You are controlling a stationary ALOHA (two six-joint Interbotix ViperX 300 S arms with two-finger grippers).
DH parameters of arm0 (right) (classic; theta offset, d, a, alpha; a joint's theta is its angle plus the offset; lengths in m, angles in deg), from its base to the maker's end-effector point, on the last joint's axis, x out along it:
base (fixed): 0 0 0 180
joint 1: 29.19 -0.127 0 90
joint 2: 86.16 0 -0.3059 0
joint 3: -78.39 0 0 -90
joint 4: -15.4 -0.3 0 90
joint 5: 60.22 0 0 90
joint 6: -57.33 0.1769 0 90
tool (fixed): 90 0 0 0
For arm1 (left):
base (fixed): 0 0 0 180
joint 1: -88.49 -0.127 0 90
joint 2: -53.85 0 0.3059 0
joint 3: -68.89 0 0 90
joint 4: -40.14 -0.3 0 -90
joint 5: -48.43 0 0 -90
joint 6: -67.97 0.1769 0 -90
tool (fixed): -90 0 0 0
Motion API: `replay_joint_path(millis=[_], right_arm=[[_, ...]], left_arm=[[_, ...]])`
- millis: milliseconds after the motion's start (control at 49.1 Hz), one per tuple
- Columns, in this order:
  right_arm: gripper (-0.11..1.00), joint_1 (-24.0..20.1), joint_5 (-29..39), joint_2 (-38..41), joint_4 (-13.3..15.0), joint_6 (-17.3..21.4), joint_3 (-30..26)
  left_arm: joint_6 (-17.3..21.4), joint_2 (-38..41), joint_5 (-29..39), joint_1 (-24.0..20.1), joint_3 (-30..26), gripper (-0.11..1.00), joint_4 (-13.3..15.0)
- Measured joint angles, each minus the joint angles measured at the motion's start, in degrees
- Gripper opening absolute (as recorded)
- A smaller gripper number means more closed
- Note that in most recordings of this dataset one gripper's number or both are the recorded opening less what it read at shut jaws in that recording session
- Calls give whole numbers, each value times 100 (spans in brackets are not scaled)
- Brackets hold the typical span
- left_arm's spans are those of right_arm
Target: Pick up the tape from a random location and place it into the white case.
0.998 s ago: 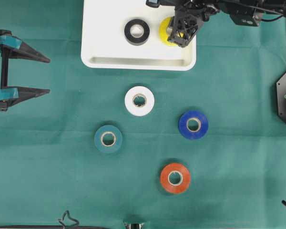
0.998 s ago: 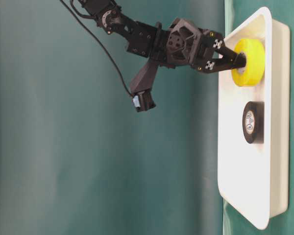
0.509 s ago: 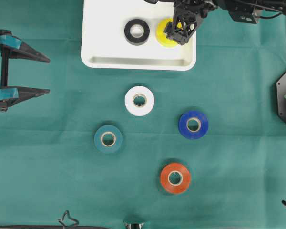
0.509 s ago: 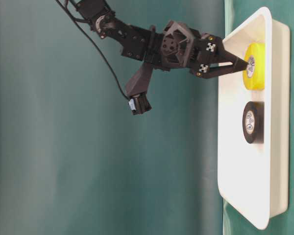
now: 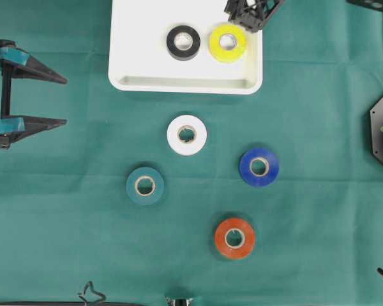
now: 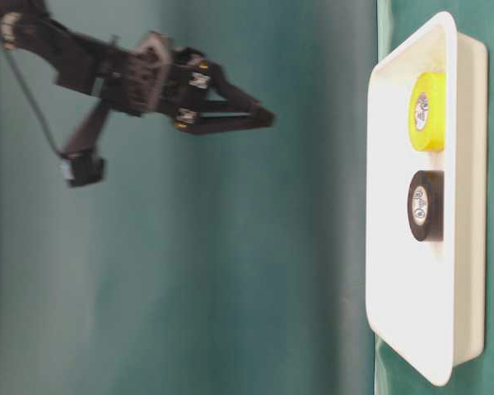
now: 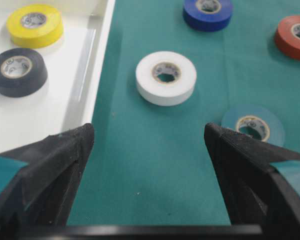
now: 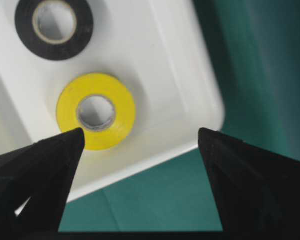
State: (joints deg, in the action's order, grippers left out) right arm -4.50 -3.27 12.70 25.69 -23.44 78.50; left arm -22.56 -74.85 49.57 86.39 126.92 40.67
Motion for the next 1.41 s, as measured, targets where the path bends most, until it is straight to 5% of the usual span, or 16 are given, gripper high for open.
replay_joint_path(millis=[306,815,1121,1406], right_arm=[[91,-185,-9,-62,44,35,-53],[91,-2382,-686,62,53,642,-70],[91,-2355,-747,-369,123,650,343],[91,-2329,-1670,-1854,167,677,1661]], left_arm=[[0,0,0,0,-9,97,0],[0,0,35,0,-9,97,9],[0,0,35,0,-26,97,0],[0,-18,44,0,-26,97,0]])
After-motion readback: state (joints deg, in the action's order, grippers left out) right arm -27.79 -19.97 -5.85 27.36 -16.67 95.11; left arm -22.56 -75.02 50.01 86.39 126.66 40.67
